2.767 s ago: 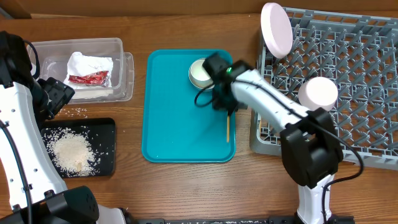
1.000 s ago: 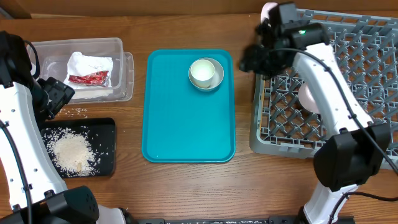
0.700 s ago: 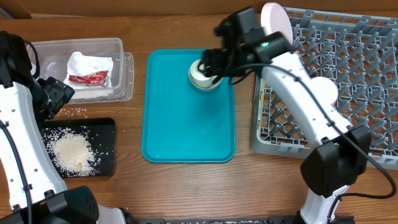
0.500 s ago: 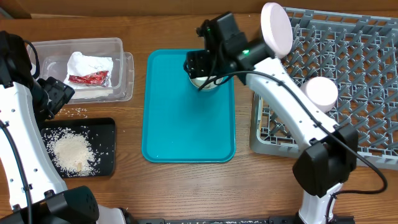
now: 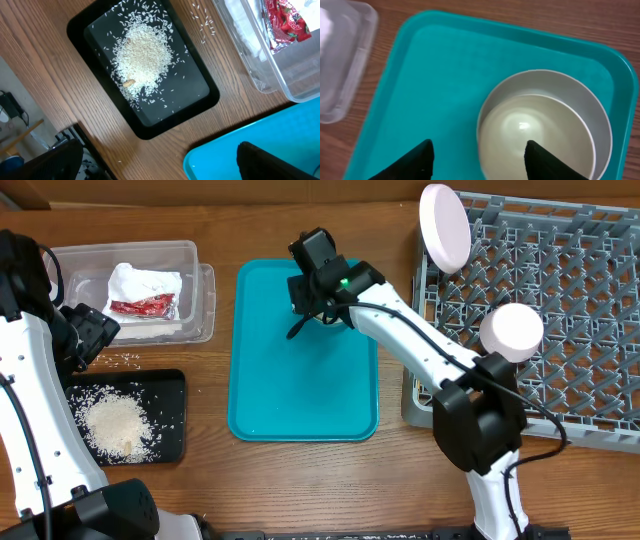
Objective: Sort waste into correct bins and load items into the dishwasher
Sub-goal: 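Move the right gripper to the white cup on the teal tray, then grasp the white cup from inside its rim and lift it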
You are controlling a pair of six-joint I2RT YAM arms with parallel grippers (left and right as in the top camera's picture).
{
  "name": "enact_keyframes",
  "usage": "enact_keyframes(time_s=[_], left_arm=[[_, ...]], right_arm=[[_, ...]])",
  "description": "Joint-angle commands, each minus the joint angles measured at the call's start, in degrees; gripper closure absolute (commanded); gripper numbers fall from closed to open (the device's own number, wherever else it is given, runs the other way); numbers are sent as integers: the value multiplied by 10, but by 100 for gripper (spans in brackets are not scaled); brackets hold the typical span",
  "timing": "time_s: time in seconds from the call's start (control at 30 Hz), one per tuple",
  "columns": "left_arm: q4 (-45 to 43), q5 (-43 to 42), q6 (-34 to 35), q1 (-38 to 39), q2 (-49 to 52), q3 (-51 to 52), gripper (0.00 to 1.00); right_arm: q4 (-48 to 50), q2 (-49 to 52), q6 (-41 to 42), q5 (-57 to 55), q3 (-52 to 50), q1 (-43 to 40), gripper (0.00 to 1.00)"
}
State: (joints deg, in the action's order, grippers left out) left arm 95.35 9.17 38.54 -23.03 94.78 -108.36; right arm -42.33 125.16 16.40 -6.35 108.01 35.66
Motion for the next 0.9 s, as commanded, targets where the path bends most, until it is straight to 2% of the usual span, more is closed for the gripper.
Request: enact_keyframes(time_s=[0.0, 0.1, 0.3, 0.47, 0.87], left_arm=[[0, 2, -11, -2, 4, 0, 0], [0, 2, -11, -2, 4, 0, 0], [0, 2, -11, -2, 4, 0, 0], [0, 2, -11, -2, 4, 0, 0], [-1, 2, -11, -2, 4, 0, 0]], right_arm=[[7, 0, -5, -18, 16, 0, 45], [7, 1, -6, -18, 16, 1, 48], [5, 19, -46, -18, 16, 7, 48], [-1, 36, -47, -48, 16, 16, 48], [-2, 37, -47, -59, 16, 18, 82]])
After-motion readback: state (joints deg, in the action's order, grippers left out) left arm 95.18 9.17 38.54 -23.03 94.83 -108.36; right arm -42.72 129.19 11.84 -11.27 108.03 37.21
